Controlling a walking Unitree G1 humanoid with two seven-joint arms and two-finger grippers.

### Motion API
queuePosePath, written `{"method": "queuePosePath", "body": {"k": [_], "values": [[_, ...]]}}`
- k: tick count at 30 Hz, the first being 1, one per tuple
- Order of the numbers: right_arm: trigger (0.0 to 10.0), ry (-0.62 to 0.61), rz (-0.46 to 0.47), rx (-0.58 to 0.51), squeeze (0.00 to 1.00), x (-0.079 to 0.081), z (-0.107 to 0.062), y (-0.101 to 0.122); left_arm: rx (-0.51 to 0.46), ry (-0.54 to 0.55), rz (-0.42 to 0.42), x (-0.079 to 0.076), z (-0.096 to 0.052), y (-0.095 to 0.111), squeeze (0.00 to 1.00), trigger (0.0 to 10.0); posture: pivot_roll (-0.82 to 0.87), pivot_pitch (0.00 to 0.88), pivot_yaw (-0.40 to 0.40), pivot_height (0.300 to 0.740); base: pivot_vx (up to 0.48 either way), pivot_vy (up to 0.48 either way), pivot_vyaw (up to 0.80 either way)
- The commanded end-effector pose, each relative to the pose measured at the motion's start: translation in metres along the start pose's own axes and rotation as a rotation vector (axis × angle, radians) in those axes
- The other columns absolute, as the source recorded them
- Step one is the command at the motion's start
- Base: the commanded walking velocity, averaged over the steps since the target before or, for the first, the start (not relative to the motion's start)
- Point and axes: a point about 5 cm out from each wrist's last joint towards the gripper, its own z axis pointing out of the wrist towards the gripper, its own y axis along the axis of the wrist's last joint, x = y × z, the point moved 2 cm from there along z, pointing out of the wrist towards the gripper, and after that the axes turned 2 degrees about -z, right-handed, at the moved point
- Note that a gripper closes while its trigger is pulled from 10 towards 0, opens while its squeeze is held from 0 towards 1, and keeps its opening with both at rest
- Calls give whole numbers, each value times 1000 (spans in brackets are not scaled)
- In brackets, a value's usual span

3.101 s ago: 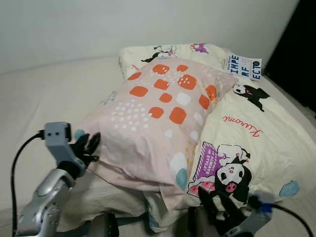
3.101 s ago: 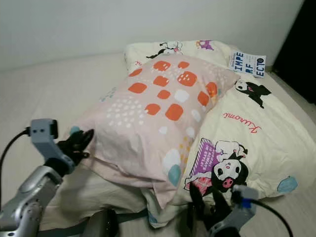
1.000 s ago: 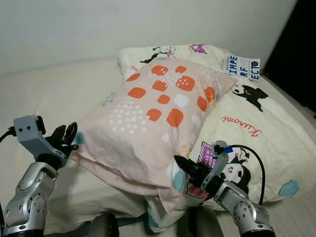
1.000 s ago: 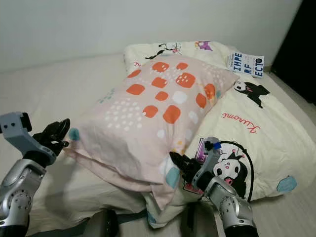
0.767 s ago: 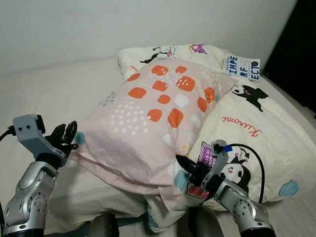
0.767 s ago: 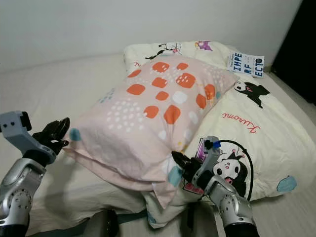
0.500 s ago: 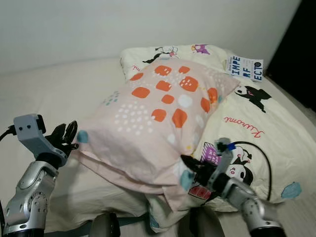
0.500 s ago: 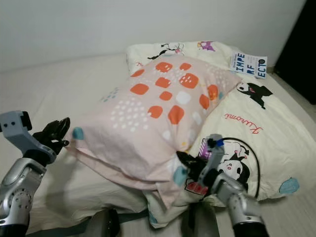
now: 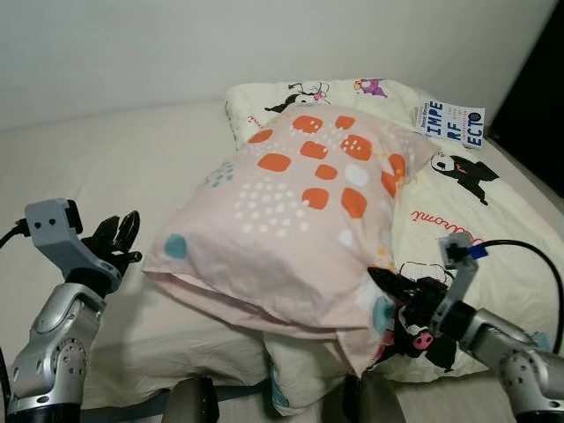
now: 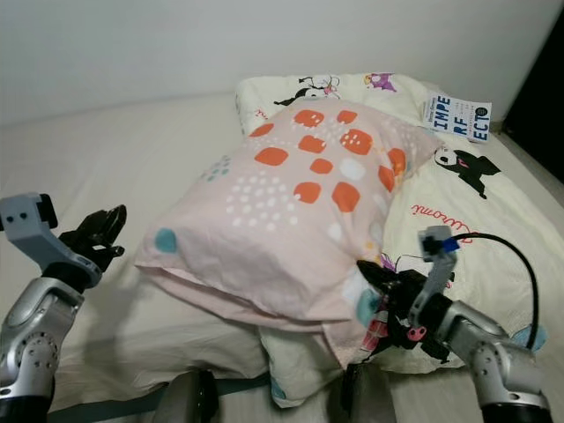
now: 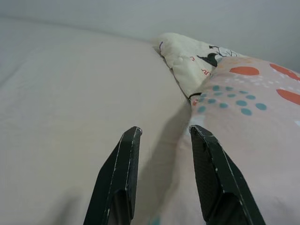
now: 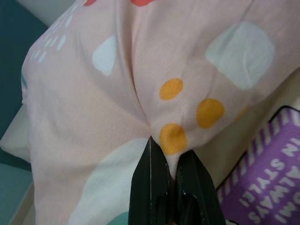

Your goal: Clean up the room

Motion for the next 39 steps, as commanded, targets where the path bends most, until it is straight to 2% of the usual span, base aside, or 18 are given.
{"method": "queuePosePath", "body": {"k": [1, 3, 4, 9, 10, 13, 15, 16, 18, 21, 23, 24, 25, 27, 32, 39], "values": [[0, -4, -13, -25, 0, -3, -13, 10, 21, 23, -1, 7, -3, -4, 0, 10000, -13, 239, 36, 582, 0, 0, 0], [0, 8, -14, -23, 0, -2, -16, 12, 22, 22, -2, 7, -3, -4, 0, 10000, -12, 239, 37, 582, 0, 0, 0], [0, 27, -24, -8, 0, -2, -24, 14, 22, 22, -1, 7, -3, -3, 0, 10000, -8, 239, 35, 582, 0, 0, 0], [0, 41, -31, 5, 0, -1, -29, 15, 21, 21, -1, 7, -4, -3, 0, 10000, -8, 239, 35, 582, 0, 0, 0], [0, 45, -39, 21, 0, -3, -36, 16, 21, 21, -1, 7, -4, -3, 0, 10000, -9, 239, 35, 582, 0, 0, 0], [0, -70, -81, 57, 0, -29, -70, 27, 24, 19, -1, 7, -4, -3, 0, 10000, -10, 241, 38, 582, 0, 0, 0], [0, -127, -95, 63, 0, -40, -84, 33, 27, 16, -2, 7, -5, -4, 0, 10000, -9, 242, 40, 582, 0, 0, 0], [0, -127, -95, 63, 0, -40, -84, 33, 27, 16, -2, 7, -5, -4, 0, 10000, -9, 242, 40, 582, 0, 0, 0], [0, -216, -121, 52, 0, -54, -98, 41, 31, 10, -2, 5, -4, -5, 0, 10000, -10, 242, 42, 582, 0, 0, 0], [0, -216, -121, 52, 0, -54, -98, 41, 31, 10, -2, 5, -4, -5, 0, 10000, -10, 242, 42, 582, 0, 0, 0], [0, -250, -133, 46, 0, -59, -104, 44, 31, 8, -3, 4, -4, -6, 0, 10000, -9, 242, 44, 582, 0, 0, 0], [0, -394, -175, 8, 0, -80, -123, 59, 32, 4, -5, 3, -3, -6, 0, 10000, -8, 242, 47, 582, 0, 0, 0], [0, -394, -175, 8, 0, -80, -123, 59, 32, 4, -5, 3, -3, -6, 0, 10000, -8, 242, 47, 582, 0, 0, 0], [0, -472, -191, -21, 0, -90, -136, 69, 31, 2, -5, 3, -2, -6, 0, 10000, -6, 243, 46, 582, 0, 0, 0], [0, -528, -207, -28, 0, -97, -145, 74, 30, 1, -6, 3, -2, -4, 0, 10000, -4, 244, 46, 582, 0, 0, 0], [0, -672, -226, -51, 0, -114, -163, 86, 31, -4, -9, 3, -3, -2, 0, 10000, 0, 244, 47, 582, 0, 0, 0]]}}
